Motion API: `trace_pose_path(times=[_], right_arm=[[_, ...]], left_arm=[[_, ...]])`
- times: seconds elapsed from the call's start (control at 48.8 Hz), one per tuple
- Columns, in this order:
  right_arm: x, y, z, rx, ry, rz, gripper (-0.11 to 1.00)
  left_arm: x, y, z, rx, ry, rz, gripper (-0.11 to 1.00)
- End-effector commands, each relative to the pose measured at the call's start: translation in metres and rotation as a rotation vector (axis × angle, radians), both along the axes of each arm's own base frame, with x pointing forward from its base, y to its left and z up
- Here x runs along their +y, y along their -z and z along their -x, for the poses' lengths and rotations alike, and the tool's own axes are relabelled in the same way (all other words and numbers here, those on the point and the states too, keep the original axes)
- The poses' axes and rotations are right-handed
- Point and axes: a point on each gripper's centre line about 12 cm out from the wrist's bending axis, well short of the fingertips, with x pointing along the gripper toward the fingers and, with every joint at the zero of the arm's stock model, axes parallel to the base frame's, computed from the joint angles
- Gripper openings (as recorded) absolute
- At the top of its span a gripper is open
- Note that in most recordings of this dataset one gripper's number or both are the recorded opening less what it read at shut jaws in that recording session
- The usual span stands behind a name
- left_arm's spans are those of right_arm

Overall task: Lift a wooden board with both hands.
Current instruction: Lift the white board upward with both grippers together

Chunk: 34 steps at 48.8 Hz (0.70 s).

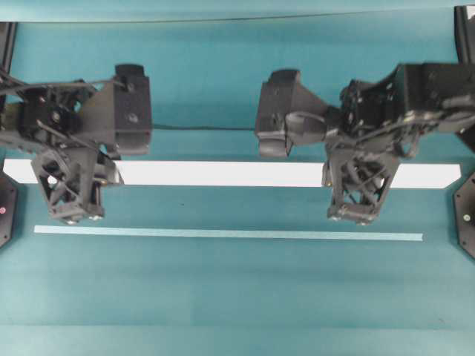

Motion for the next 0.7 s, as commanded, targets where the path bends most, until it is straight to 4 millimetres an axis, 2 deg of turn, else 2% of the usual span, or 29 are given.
trace_pose_path(times=[0.0,0.287,0.512,0.676], right_arm=[[-0.001,-0.025,-0.002,-0.041,0.012,-0.003,0.22],[-0.002,-0.053,-0.003,-0.062,0.027,-0.002,0.22],[-0.002,-0.056,-0.002,-0.065,0.028,-0.002,0.22],[-0.002,-0.056,-0.002,-0.065,0.028,-0.002,0.22]], left_arm=[[0.002,-0.024,0.001,-0.060,-0.009,-0.003,0.18],[0.001,-0.059,0.003,-0.083,-0.011,-0.003,0.18],[-0.001,-0.071,0.006,-0.045,-0.008,-0.001,0.18],[-0.001,-0.073,0.004,-0.045,-0.005,-0.002,0.18]])
